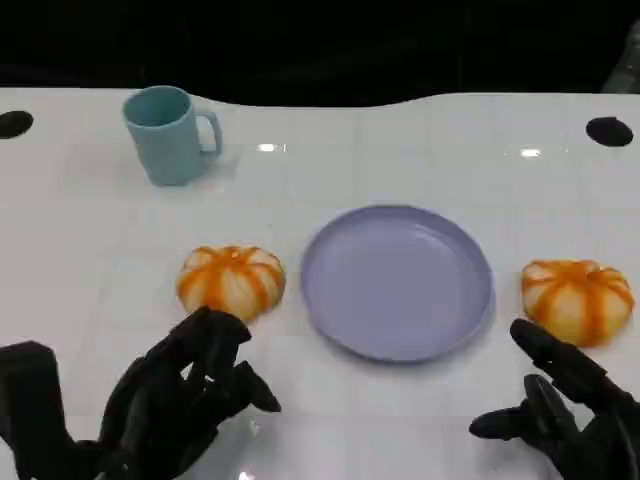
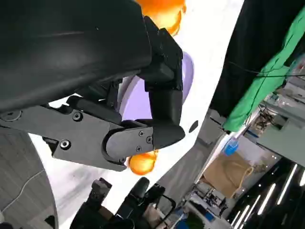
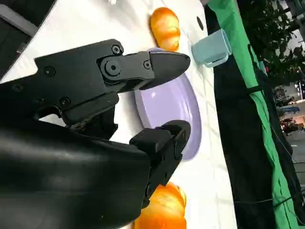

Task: Grasp the bread from the table and place it into the plate.

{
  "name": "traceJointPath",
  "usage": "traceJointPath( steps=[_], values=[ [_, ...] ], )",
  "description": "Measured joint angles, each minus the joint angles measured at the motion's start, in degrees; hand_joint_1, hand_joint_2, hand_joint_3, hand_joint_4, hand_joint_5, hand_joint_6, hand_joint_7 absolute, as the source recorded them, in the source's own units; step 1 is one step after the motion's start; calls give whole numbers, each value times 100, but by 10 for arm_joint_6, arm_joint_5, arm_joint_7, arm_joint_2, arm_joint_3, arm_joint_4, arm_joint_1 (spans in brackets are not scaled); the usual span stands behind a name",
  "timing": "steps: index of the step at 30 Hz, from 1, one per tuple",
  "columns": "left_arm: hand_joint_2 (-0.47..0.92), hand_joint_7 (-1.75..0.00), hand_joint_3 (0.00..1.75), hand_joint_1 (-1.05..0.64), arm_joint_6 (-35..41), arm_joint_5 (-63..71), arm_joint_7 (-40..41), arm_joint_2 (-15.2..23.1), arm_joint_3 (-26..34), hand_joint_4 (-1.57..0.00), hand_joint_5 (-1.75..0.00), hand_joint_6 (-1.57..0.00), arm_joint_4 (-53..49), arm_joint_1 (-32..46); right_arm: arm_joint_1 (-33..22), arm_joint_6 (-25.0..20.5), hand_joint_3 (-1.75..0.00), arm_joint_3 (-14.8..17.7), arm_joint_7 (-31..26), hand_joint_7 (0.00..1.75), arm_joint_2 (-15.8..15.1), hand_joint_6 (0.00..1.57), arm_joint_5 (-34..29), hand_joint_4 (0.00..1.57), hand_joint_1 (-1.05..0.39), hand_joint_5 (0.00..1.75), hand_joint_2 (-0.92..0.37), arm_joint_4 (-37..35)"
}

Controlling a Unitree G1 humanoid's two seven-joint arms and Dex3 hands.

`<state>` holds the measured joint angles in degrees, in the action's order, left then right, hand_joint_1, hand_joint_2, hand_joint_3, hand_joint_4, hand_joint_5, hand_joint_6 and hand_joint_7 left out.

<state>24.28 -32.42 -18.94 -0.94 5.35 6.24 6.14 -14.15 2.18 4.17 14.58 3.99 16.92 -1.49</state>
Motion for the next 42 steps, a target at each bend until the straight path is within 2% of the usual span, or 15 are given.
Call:
traceJointPath(
  steps=[7,22,23,25,26,27,29,31,32,34,37,42],
  values=[
    [92,-172,48,-50,0,0,0,0,1,-66,-175,-48,2,1,0,3,-28,-1,0,3,0,120,-1,89,-76,89,-92,0],
    [92,-169,55,-49,-15,6,0,1,0,-63,-175,-45,8,2,1,9,-28,-2,-2,3,0,120,-3,89,-76,89,-92,-3],
    [92,-135,52,-51,-18,6,-1,2,0,-57,-167,-48,7,2,1,9,-28,-2,-2,3,0,120,-3,89,-76,89,-92,-3],
    [92,-99,47,-52,-74,47,-16,10,-11,-56,-153,-56,-13,-3,2,9,-28,-2,-2,3,1,120,-3,89,-76,89,-92,-3],
    [92,-75,43,-51,-111,74,-21,17,-16,-55,-136,-60,-25,-9,2,9,-28,-2,-2,3,1,120,-3,89,-76,89,-92,-3],
    [92,-65,41,-51,-145,103,-23,24,-21,-55,-130,-62,-33,-17,3,9,-28,-2,-2,3,2,120,-3,89,-76,89,-92,-4],
    [92,-39,32,-50,-204,154,-22,41,-31,-52,-104,-62,-42,-35,4,10,-29,-2,-2,2,2,120,-4,88,-75,88,-92,-5],
    [92,-31,30,-51,-259,218,-16,61,-44,-52,-97,-62,-52,-54,5,12,-29,-2,-2,2,2,120,-4,88,-75,88,-92,-8],
    [92,-25,22,-49,-283,241,-12,68,-48,-42,-90,-60,-57,-63,6,13,-29,-2,-2,2,2,120,-4,88,-75,88,-92,-10],
    [92,-21,16,-46,-319,296,8,80,-58,-35,-85,-58,-68,-83,8,16,-29,-2,-2,2,2,120,-4,88,-75,88,-92,-13],
    [91,-13,6,-47,-360,382,48,100,-74,-25,-77,-52,-83,-109,10,19,-30,-2,-2,2,2,120,-4,89,-75,89,-92,-17],
    [83,-4,0,-44,-417,545,125,154,-105,-10,-66,-42,-104,-151,9,19,-28,-2,-3,3,3,120,-8,89,-75,88,-92,-18]
  ],
)
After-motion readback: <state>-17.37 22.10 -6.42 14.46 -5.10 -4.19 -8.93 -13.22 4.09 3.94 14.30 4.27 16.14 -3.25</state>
